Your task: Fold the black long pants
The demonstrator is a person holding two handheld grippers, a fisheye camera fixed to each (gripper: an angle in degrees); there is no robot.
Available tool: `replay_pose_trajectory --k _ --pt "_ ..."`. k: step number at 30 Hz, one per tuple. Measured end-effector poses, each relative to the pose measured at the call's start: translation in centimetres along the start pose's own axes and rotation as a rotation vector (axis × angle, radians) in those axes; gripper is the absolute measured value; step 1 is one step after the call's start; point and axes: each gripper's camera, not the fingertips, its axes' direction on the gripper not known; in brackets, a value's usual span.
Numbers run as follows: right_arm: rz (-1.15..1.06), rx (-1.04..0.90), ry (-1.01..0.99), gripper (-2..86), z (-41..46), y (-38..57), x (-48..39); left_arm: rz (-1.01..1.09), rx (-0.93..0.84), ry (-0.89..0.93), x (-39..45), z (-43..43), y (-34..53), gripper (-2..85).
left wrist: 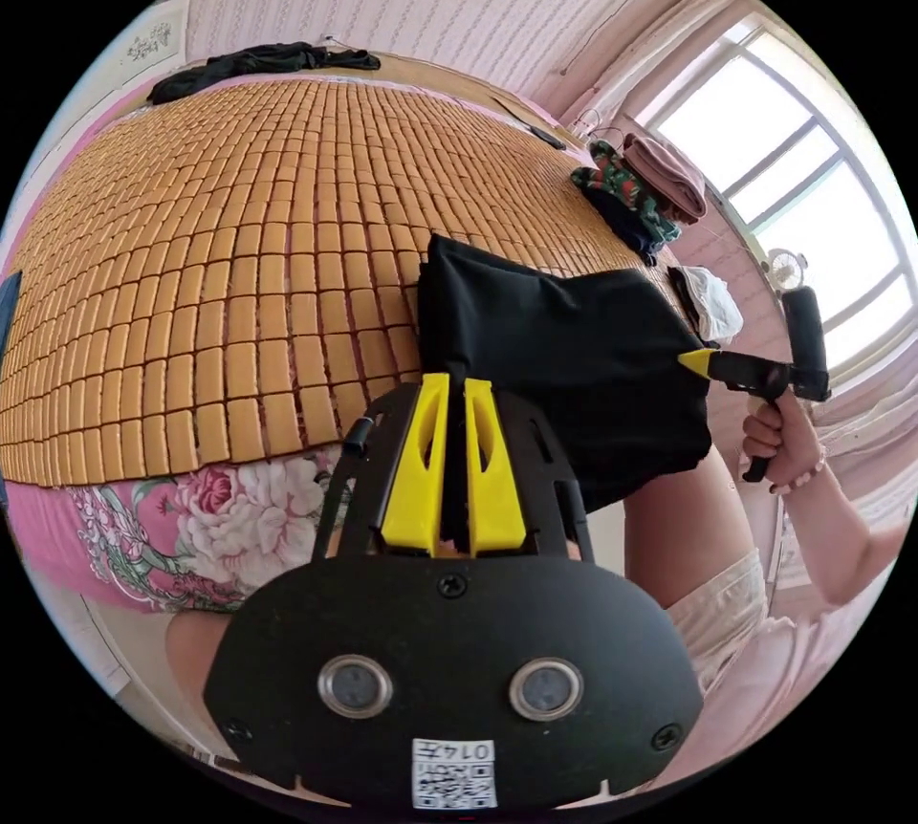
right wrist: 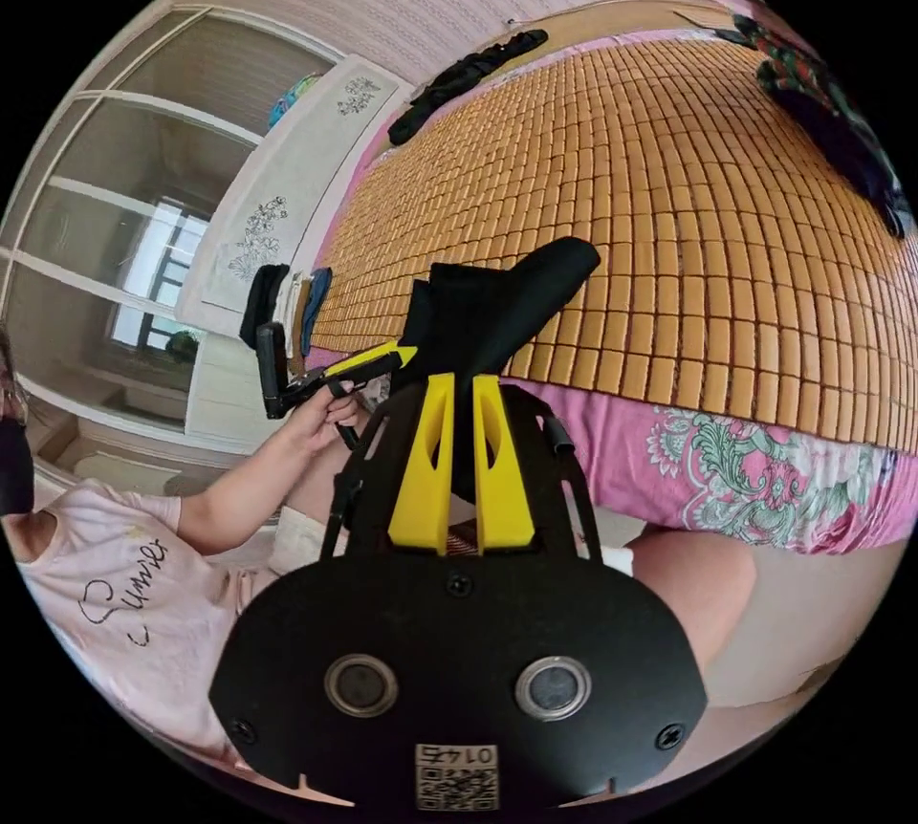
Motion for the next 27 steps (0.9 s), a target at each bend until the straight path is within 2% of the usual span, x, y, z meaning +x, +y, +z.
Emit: replay_pose_trajectory --k 4,10,12,13,17,21,23,25,27 --pt "-0.311 -0.044 0.048 1.9 -1.1 -2.1 -10.3 -0.096 0.152 0.087 -1.3 -6.8 3.4 0.9" --pt "-0.839 -0.187 0.055 1.6 2.9 -5.0 -29.4 -0.408 0.630 0.146 -8.4 -24.1 14.4 0.2" --pt "-0.992 -0.224 0.019 1.5 5.2 -5.1 -35.6 -0.526 0.830 0.095 -11.6 -30.8 20.2 0.2" --pt "-1.090 -0.249 -0.019 1.5 6.9 -5.1 -39.6 -0.548 0.877 0.073 -12.3 -32.5 21.6 0.2" --pt "-1.330 -0.293 -0.145 1.5 12.0 -5.8 -52.2 -0.606 1.148 -0.159 -15.4 -45.2 28.5 0.5" --pt "-1.367 -0.294 -0.325 1.6 15.0 -9.0 -61.0 -0.533 1.356 -0.401 -18.0 -57.0 30.7 1.2" --pt "-1.372 -0.316 -0.442 1.6 16.9 -10.9 -66.0 -0.525 1.405 -0.448 -19.7 -60.7 30.8 1.5" --pt "-1.346 -0.351 -0.477 1.7 19.2 -13.1 -68.7 -0.530 1.416 -0.453 -22.2 -63.5 30.2 1.8" --pt "-1.275 -0.386 -0.463 1.8 22.6 -16.1 -70.0 -0.562 1.347 -0.472 -26.7 -64.9 27.9 2.4"
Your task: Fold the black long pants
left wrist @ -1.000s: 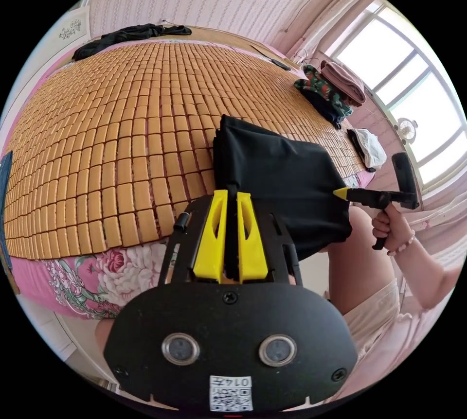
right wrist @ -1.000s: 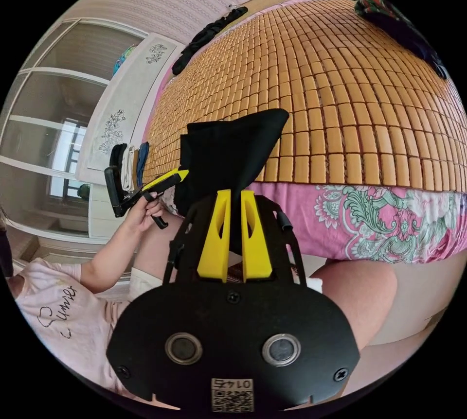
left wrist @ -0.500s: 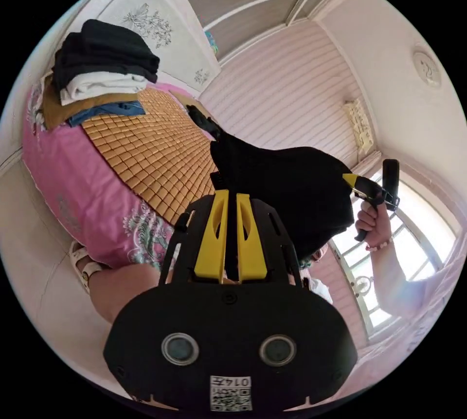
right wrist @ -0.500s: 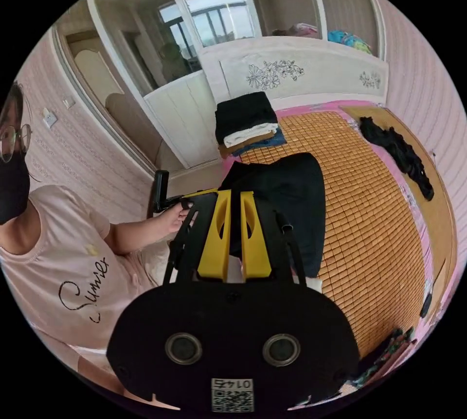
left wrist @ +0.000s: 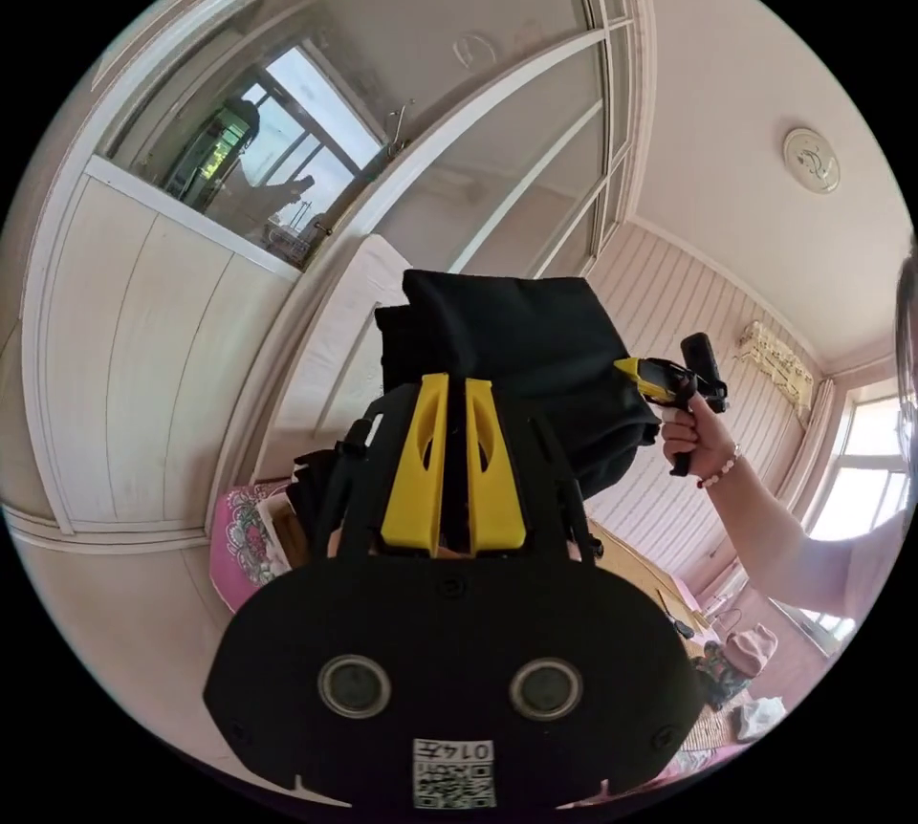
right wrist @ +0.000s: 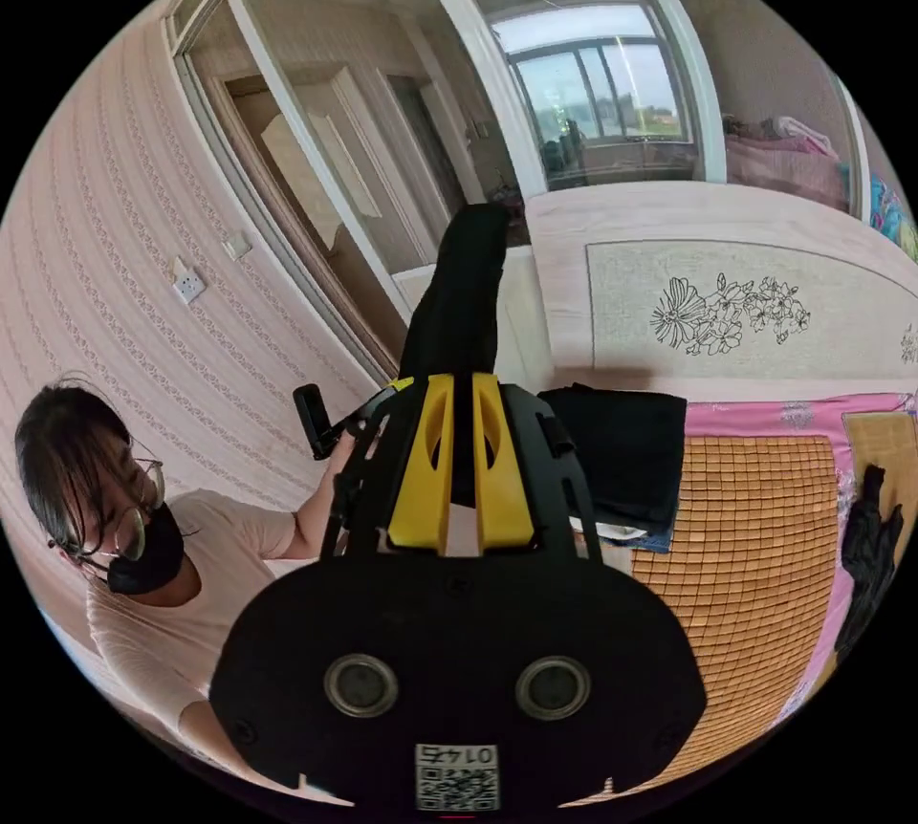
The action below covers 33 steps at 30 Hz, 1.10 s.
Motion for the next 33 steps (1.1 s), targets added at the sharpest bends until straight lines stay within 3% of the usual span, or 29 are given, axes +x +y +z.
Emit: replay_pose_trajectory --k 4,8,13,17,21,26,30,33 --pt "0.285 -0.179 0.062 1.8 6.6 -0.3 12.9 -0.049 -0.192 -0.106 -4.9 11.0 2.6 3.1" --pt "0.580 -0.296 0.409 1.2 14.1 4.5 21.1 -0.064 -0.416 -0.334 -10.2 21.2 10.1 3.9" --pt "0.467 -0.241 0.492 6.7 13.1 5.9 19.2 -0.055 -0.286 -0.329 -10.0 17.5 13.7 2.1" --pt "0.333 -0.104 0.485 10.1 6.2 12.2 12.4 0.142 -0.299 -0.242 -4.8 9.3 19.8 -0.1" --pt "0.387 -0.115 0.452 11.3 0.9 25.1 5.2 0.438 -0.546 -0.263 2.5 2.7 32.1 1.2" --pt "0.859 -0.172 0.641 8.2 -7.9 49.0 -8.5 0.560 -0.741 0.010 11.0 -2.3 43.7 5.2" --pt "1.197 -0.012 0.930 6.4 -15.4 62.0 -21.3 0.875 -0.705 0.267 23.0 -4.2 51.8 5.7" --pt "1.367 0.094 1.126 2.7 -19.3 69.2 -30.8 0.970 -0.685 0.504 31.3 -5.6 57.0 6.1"
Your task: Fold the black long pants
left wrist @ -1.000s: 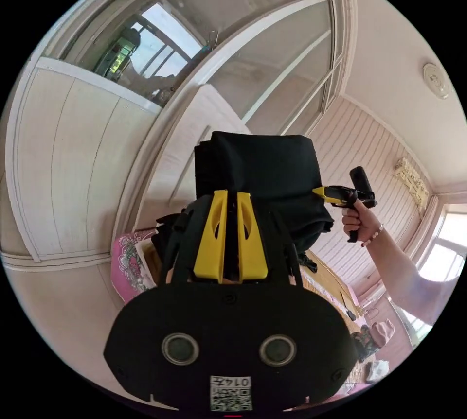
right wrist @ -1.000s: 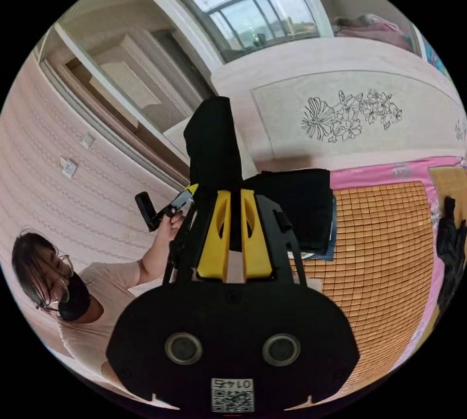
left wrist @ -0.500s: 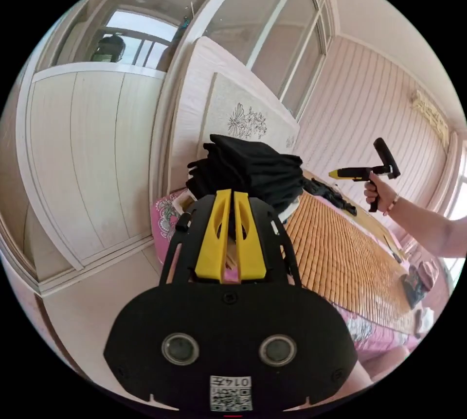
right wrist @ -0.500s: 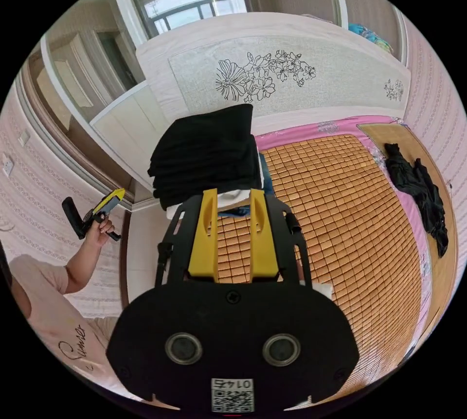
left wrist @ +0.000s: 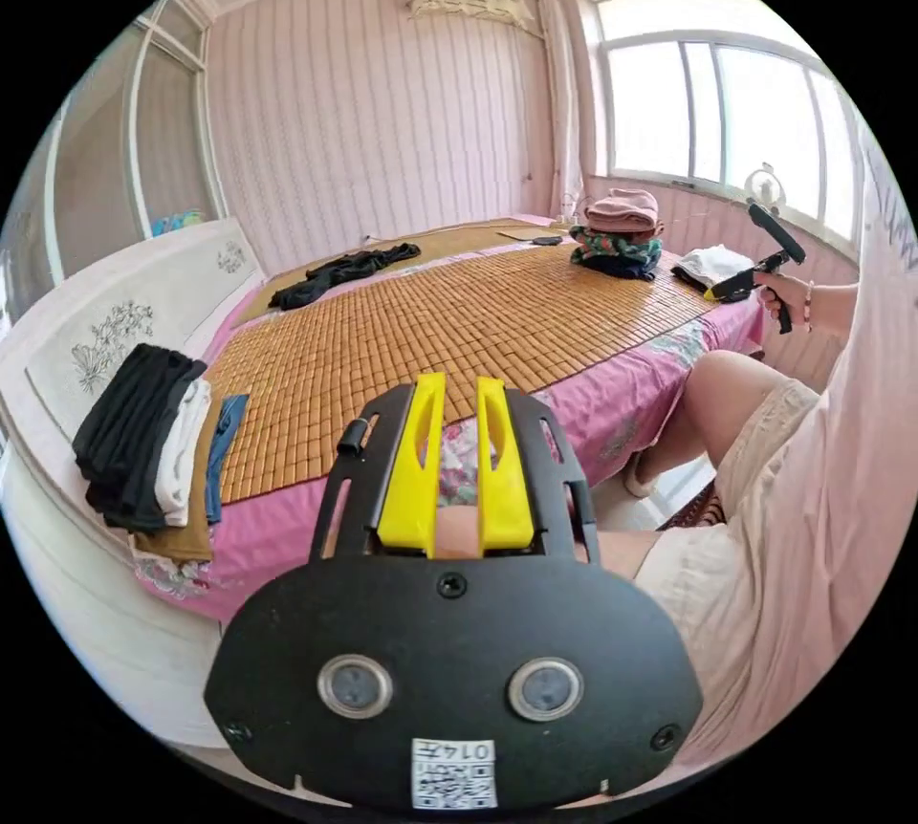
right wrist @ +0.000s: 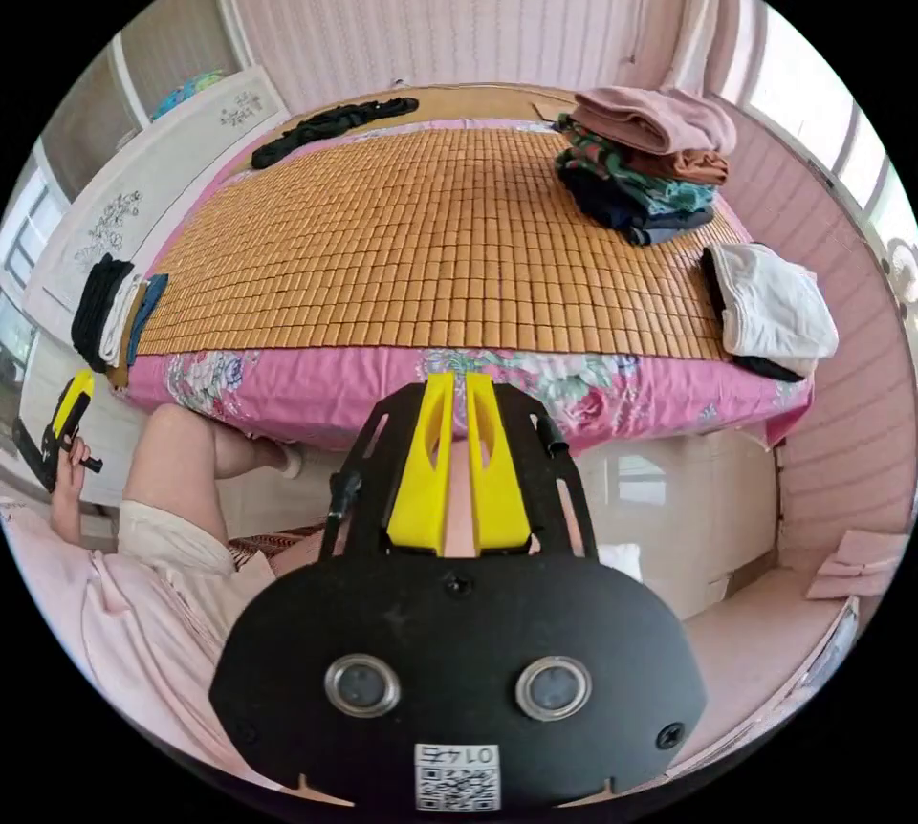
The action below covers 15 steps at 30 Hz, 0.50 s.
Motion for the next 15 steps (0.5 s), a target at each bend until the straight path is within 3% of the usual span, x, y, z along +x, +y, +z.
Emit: replay_pose_trajectory --k 4,7,15 --pt "0.198 0.184 -0.009 5.6 -4.1 7.2 8.0 0.099 -0.027 0.141 9.0 6.4 -4.1 6.9" --pt "0.289 0.216 -0.023 7.9 -4.3 10.7 11.8 0.189 -0.076 0.278 17.2 12.1 -7.4 8.1" --pt "0.219 0.233 0.176 10.9 -6.7 8.5 21.7 0.423 -0.081 0.562 39.5 27.3 -15.2 8.4"
